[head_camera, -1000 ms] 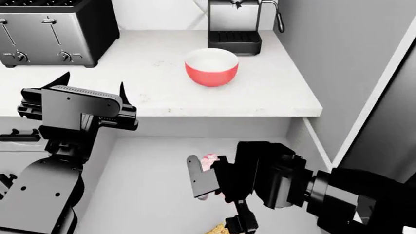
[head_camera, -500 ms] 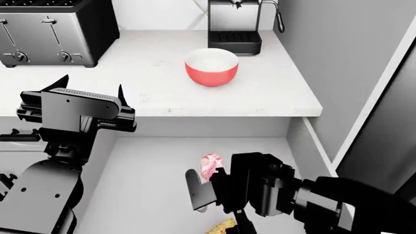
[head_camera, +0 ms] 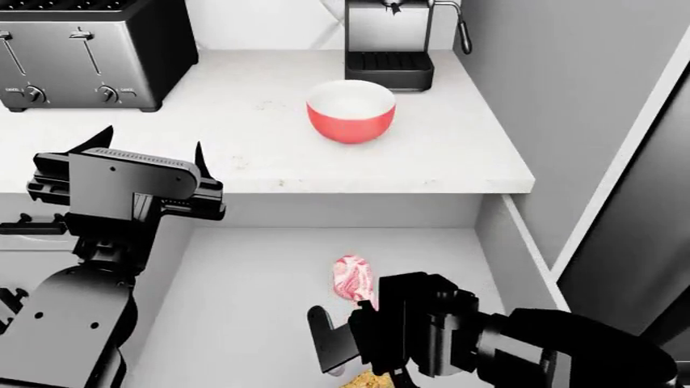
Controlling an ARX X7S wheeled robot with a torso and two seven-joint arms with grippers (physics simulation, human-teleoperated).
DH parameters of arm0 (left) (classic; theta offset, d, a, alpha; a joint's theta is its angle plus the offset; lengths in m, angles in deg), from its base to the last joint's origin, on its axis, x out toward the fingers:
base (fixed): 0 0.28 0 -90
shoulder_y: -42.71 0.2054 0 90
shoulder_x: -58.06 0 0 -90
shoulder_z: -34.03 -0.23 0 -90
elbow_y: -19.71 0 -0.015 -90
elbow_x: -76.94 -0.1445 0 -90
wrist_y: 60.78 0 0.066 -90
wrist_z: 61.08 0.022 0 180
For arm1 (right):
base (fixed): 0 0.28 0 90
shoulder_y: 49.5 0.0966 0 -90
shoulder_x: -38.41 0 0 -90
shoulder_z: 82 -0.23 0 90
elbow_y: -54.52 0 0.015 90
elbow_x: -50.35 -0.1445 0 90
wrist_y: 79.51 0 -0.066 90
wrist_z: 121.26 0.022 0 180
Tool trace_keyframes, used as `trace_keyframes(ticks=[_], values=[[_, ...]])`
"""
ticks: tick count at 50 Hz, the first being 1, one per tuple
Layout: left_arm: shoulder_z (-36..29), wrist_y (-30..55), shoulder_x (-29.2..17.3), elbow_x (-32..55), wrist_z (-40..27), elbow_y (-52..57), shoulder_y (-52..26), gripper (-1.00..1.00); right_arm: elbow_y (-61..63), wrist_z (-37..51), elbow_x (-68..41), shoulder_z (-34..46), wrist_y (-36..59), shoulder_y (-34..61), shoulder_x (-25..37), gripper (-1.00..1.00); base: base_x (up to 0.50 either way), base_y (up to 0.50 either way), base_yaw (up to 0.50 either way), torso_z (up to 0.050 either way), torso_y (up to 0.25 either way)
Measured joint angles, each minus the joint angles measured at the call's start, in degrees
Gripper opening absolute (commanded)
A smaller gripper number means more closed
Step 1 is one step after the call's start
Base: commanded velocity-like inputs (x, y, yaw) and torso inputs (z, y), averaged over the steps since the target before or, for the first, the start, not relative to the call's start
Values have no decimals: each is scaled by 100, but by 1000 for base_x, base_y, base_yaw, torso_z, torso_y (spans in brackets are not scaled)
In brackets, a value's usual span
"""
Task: Place the bar in the bowl and close the drawer.
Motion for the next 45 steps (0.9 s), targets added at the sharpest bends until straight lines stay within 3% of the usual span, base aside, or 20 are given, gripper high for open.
trace_keyframes(ticks=[11,12,31,45], values=[[-24,-20,6,0,-17,-42,-22,100,-101,49,79,89,37,-47,-62,100,0,0,0,0,0],[-25,-22,6,0,-19,-44,-22,100,-114,59,90,98,42,-51,-70,-100,0,0,0,0,0],[8,-67,-14,40,-35,-51,39,100,-110,268,226,154,185,-11,-139,-100,0,0,0,0,0],[-5,-76,-14,57,-49,-75,43,100,610,377,236,-12,444,286,74,-100,0,0,0,0,0]])
